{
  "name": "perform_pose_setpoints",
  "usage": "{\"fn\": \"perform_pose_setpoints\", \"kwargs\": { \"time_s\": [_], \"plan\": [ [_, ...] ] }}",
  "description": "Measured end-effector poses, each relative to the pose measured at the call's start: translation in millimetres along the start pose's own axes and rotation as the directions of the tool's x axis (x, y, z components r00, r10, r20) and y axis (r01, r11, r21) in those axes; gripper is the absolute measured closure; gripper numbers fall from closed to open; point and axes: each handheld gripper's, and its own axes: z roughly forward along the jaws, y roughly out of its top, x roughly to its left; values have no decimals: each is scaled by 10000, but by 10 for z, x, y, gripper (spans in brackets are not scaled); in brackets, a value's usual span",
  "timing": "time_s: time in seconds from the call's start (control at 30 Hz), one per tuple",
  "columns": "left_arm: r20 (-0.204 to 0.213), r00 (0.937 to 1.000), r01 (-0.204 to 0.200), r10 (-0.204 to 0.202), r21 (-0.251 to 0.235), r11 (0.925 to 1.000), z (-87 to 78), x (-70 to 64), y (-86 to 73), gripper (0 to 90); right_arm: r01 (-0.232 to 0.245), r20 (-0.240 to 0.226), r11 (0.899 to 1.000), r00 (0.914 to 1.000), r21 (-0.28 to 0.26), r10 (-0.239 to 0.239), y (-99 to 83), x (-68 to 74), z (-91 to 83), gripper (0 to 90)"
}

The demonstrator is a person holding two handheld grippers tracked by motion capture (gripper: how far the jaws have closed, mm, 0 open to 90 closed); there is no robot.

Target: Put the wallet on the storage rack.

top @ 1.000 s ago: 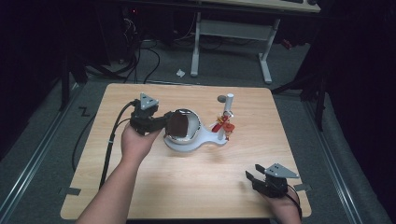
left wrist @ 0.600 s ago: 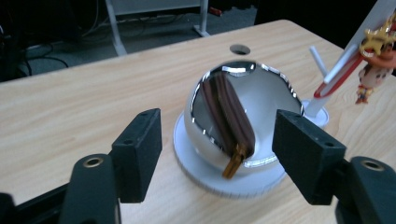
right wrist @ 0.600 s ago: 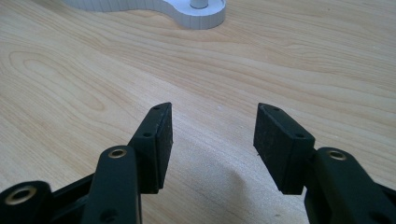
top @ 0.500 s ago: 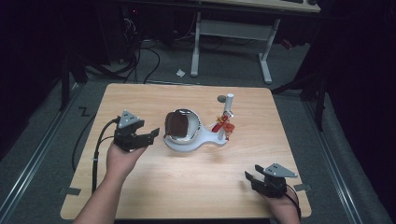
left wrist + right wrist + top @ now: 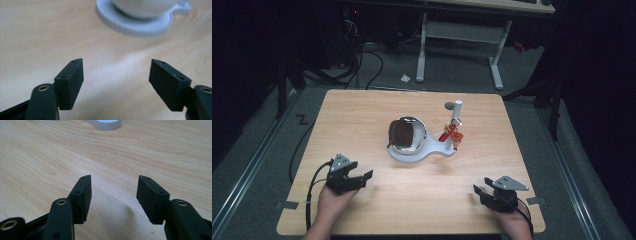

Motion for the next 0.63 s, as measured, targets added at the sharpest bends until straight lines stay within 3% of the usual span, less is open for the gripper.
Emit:
{"fn": "perform_pose_setpoints", "kwargs": {
  "time_s": [0.03,0.1,0.13,0.2,0.37,0.63],
  "plan": [
    [0,10000,0,0,0,10000,0,0,0,273,23,8,10000,10000,-8,-23,0,5,-3,459],
    [16,9999,126,-125,-402,9991,-186,-73,-271,275,54,18,10000,10000,-7,-54,-2,12,-7,458],
    [310,9991,314,-304,-329,9990,-324,-113,-389,287,58,59,10000,10000,27,-59,-10,31,-17,456],
    [295,9993,245,-219,-901,9956,-489,-132,-410,288,97,84,9999,9999,34,-97,-17,41,-20,454],
    [41,10000,85,-82,-797,9968,-511,-47,-412,298,94,260,9997,9996,229,-100,-13,56,37,445],
    [265,9995,168,-153,-571,9982,-455,42,-404,292,7,523,9996,9986,288,-23,-3,73,65,434]
  ]
}}
